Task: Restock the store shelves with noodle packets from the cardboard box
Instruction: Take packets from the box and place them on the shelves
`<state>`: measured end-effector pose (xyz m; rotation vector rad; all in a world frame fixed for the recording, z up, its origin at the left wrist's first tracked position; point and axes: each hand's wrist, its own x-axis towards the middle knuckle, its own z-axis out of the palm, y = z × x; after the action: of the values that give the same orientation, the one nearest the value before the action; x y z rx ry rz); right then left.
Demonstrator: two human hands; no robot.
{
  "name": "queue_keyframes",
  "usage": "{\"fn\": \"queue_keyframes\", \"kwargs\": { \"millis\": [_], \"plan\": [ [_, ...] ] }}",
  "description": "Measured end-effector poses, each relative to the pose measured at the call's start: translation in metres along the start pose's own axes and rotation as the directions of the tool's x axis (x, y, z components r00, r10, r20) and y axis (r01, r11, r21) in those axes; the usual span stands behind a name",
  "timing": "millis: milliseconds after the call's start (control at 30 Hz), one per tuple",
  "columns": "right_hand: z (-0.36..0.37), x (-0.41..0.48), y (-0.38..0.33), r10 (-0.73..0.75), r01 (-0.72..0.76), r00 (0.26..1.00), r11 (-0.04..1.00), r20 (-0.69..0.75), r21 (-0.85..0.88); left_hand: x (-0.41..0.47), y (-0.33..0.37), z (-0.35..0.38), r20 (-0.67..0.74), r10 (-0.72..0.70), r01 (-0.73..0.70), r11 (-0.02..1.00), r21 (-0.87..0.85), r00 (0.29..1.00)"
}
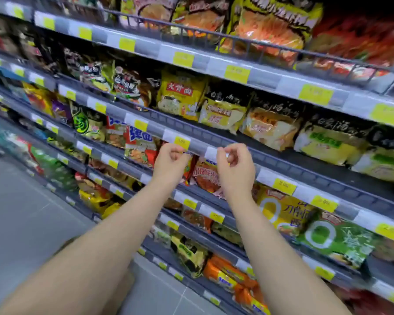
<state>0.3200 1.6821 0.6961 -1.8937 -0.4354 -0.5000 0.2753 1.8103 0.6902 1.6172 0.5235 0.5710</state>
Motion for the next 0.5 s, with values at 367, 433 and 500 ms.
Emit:
{"fn": "queue_keyframes", "kwargs": {
  "millis": [367,433,500],
  "plan": [
    [0.148,-0.231,0.016,0.420,-0.441,0.860,0.898,0.290,0.007,-0.085,-0.177,-0.209,-0.140,-0.448,0.444,0.894,-0.058,0.883],
    [0.176,-0.269,0.009,0.482,-0.519,0.817,0.854,0.315,0.041,-0.099,-0.203,-0.251,-0.181,-0.504,0.503,0.863,-0.055,0.845],
    [0.201,-0.305,0.005,0.550,-0.591,0.771,0.806,0.320,0.037,-0.113,-0.228,-0.290,-0.219,-0.544,0.550,0.834,-0.037,0.810]
  ]
}}
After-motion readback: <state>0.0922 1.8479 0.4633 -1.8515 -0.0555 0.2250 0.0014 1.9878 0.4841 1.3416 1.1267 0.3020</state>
